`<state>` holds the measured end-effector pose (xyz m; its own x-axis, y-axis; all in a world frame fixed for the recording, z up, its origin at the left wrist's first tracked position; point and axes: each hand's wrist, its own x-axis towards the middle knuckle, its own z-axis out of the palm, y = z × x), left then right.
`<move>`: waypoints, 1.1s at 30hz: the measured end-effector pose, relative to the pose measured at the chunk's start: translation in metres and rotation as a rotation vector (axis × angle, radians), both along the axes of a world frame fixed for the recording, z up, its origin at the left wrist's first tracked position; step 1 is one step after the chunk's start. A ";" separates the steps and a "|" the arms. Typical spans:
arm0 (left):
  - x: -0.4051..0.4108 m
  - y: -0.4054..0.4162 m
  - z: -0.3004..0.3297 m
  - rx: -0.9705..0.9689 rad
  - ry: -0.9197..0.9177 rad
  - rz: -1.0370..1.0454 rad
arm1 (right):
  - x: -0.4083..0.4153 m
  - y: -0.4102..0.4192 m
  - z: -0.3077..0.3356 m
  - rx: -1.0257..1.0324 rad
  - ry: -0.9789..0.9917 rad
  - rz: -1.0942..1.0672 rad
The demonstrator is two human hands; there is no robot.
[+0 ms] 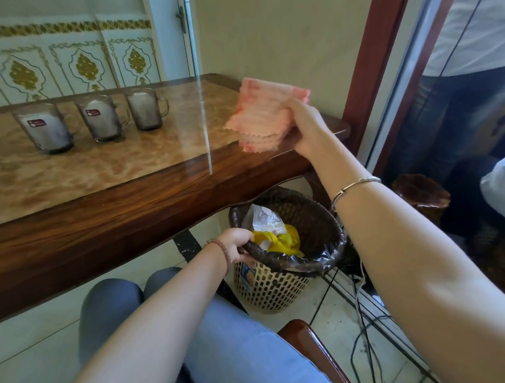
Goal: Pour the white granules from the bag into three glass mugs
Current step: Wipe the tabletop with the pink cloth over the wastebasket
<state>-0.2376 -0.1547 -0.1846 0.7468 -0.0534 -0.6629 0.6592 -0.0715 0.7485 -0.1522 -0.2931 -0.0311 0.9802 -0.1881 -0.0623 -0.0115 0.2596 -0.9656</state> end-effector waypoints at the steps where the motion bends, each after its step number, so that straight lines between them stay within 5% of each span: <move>1: 0.002 0.001 -0.002 0.009 0.001 -0.012 | 0.003 0.008 -0.005 0.009 0.006 0.012; 11: 0.008 0.003 -0.006 0.015 0.016 0.005 | 0.022 -0.020 -0.060 -0.574 0.112 -0.143; 23: 0.016 -0.020 -0.015 -0.008 -0.008 0.043 | -0.051 -0.104 -0.173 -0.886 0.536 -0.093; 33: 0.020 -0.029 -0.035 0.064 -0.025 0.039 | -0.060 -0.128 -0.241 -0.652 0.801 0.025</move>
<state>-0.2171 -0.1838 -0.2201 0.7641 0.0177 -0.6449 0.6434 -0.0942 0.7597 -0.2126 -0.4212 -0.2720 0.7004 -0.3996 -0.5914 -0.7112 -0.3202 -0.6259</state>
